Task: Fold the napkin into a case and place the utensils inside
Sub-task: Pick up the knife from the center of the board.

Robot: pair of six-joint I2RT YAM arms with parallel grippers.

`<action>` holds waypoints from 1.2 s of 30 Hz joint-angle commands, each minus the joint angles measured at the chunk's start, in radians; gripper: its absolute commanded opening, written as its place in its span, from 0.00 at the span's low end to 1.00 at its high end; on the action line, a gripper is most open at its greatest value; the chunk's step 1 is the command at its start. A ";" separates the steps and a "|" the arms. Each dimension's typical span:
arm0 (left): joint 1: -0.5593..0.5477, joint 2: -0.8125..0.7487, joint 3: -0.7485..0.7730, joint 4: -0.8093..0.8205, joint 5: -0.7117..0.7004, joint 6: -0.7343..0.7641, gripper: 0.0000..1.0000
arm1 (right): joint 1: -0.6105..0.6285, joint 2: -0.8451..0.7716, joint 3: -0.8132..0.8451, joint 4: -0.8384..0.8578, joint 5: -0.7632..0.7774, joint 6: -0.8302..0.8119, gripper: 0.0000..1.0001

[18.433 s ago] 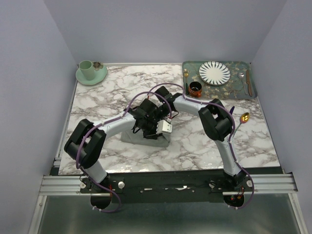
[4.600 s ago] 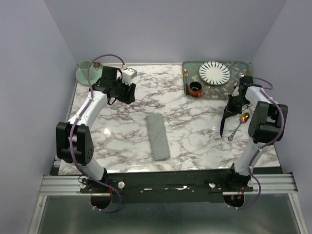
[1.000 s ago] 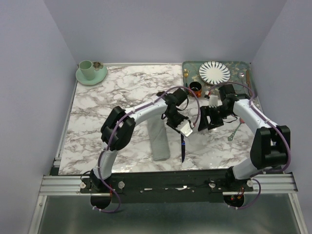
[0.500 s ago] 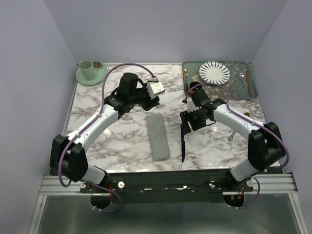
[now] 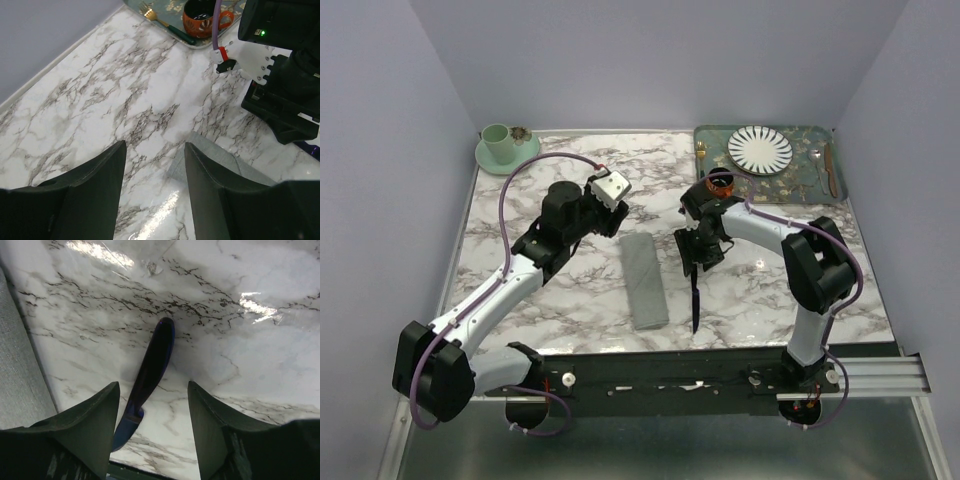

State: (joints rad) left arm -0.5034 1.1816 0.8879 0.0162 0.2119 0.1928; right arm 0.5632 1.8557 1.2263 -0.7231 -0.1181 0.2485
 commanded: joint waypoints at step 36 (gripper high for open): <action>-0.228 0.104 -0.057 -0.272 0.600 1.129 0.83 | -0.045 -0.153 0.081 -0.062 -0.224 -0.017 0.01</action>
State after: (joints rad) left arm -0.6342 1.1477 0.7185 -0.1089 0.7174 0.9081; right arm 0.5331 1.7138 1.3190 -0.7856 -0.2066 0.2344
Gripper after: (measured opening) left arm 0.847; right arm 0.249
